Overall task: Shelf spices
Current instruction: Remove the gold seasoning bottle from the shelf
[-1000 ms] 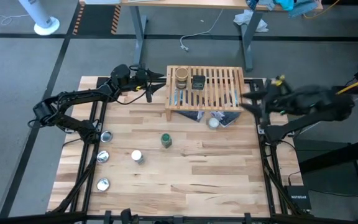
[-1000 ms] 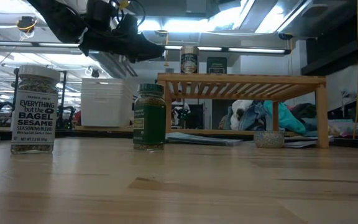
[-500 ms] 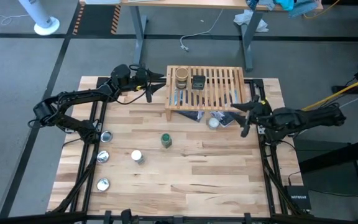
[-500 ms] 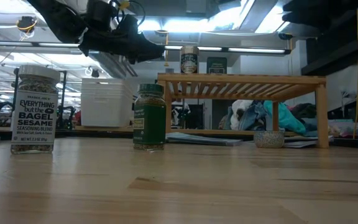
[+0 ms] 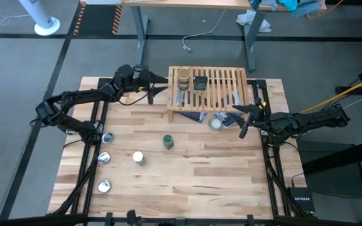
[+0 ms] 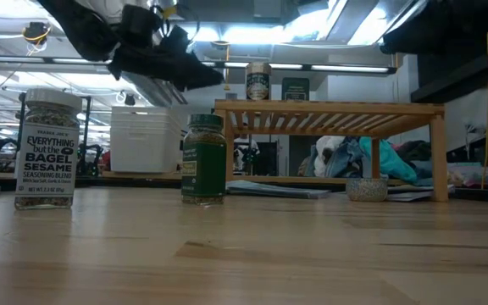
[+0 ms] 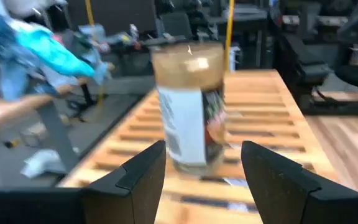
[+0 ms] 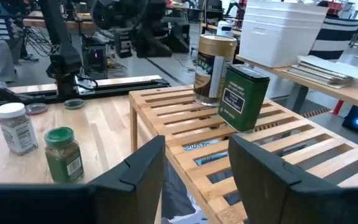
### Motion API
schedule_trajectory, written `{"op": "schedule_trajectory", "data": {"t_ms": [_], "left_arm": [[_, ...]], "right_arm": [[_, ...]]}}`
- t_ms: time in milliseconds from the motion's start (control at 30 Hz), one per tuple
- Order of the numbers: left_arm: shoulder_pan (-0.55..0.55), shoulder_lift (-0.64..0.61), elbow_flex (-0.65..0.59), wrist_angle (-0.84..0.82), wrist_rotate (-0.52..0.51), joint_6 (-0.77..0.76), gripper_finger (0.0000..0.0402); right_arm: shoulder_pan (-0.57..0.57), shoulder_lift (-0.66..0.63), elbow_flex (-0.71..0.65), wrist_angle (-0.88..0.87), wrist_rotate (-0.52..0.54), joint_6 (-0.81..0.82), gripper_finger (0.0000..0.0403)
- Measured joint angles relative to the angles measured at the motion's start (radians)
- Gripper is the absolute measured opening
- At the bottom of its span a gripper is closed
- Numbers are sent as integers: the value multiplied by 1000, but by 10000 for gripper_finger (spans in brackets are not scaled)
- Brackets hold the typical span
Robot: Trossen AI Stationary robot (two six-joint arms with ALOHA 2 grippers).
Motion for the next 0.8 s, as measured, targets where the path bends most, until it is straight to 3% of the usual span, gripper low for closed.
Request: {"op": "schedule_trajectory", "data": {"t_ms": [333, 633, 800], "left_arm": [[0, 158, 100, 12, 19, 16, 203], [-1, 166, 146, 11, 20, 6, 203], [-15, 166, 146, 2, 20, -79, 203]], "right_arm": [[0, 0, 0, -6, -67, 0, 182], [0, 0, 0, -6, -123, 1, 182], [0, 0, 0, -6, -131, 1, 182]]}}
